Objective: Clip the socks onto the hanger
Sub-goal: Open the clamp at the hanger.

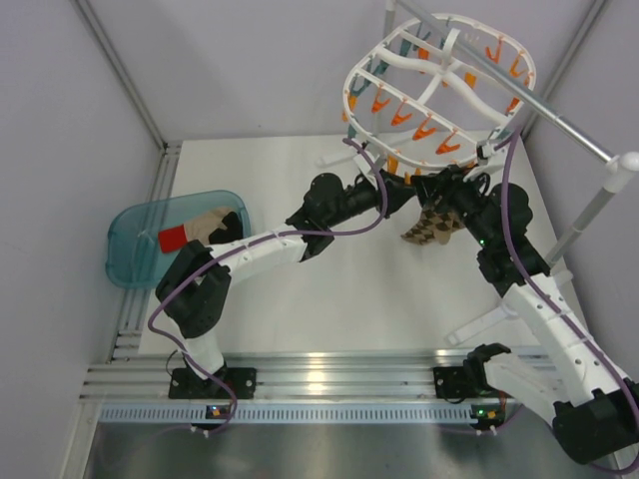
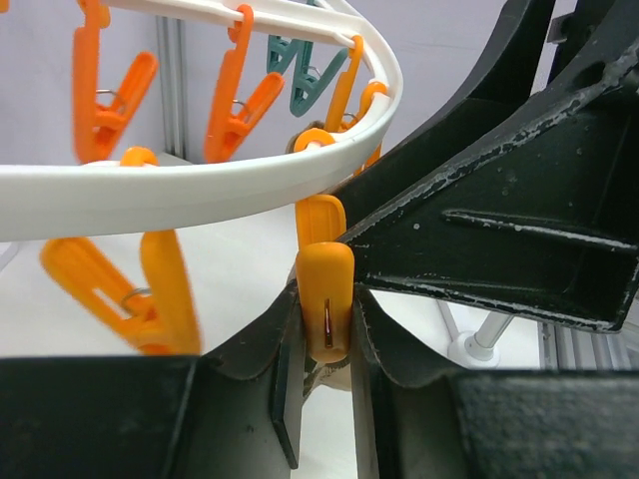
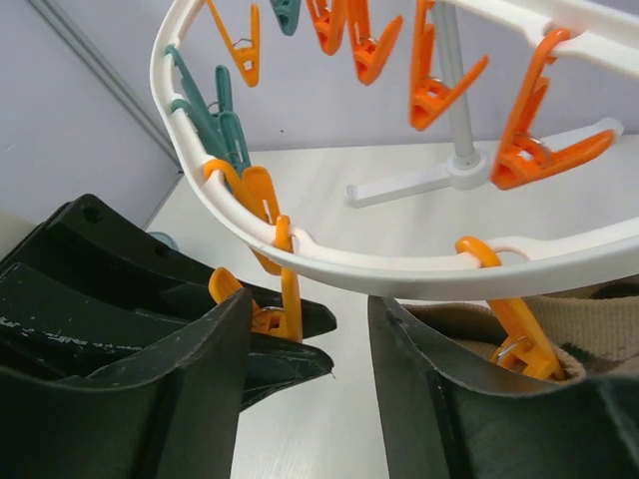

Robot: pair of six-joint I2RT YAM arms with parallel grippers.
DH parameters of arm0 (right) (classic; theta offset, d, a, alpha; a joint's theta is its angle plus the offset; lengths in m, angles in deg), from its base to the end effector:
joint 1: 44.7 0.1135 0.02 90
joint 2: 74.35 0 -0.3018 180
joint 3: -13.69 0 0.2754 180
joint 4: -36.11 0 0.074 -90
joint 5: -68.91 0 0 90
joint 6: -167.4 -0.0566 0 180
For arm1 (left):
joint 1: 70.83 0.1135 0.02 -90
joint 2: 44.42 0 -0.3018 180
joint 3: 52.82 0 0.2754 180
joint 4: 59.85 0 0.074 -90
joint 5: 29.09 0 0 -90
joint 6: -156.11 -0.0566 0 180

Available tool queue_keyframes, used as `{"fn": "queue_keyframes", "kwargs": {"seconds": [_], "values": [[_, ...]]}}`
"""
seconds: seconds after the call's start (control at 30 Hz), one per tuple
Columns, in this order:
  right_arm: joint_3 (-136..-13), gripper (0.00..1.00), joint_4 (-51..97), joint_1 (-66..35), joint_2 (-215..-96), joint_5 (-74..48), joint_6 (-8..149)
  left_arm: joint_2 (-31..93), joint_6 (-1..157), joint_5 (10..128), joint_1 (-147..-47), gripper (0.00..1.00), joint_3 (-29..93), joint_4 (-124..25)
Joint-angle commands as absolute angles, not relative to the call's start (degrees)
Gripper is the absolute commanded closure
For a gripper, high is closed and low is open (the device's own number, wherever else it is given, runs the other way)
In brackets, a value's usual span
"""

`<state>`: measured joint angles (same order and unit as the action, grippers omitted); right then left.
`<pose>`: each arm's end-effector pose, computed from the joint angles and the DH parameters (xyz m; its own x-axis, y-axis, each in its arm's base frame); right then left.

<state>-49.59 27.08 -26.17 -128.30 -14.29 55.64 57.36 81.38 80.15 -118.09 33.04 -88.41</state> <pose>0.2296 0.0840 0.4028 -0.1540 0.3366 -0.9290 -0.3992 0.8388 0.3701 0.3058 -0.3584 0.3613 -0.0968 -0.2616 -0.9603 0.9186 0.3480 -0.1874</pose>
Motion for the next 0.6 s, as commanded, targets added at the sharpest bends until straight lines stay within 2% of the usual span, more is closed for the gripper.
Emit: {"fn": "queue_keyframes", "kwargs": {"seconds": [0.0,0.27,0.4,0.57], "values": [[-52.9,0.49,26.9,-27.6,-126.3,-12.0,54.4,56.9,79.6,81.6,-118.3,1.0,34.6,-90.3],[-52.7,0.4,28.7,-27.6,-126.8,-8.9,51.9,57.3,79.0,81.9,-118.5,1.0,35.3,-89.5],[-52.8,0.31,29.2,-27.7,-127.2,-6.8,51.0,57.5,79.0,82.1,-118.5,1.0,35.4,-89.1],[-53.3,0.27,29.7,-27.7,-127.9,-5.8,51.0,57.5,78.7,82.4,-118.6,1.0,35.4,-88.8]]}}
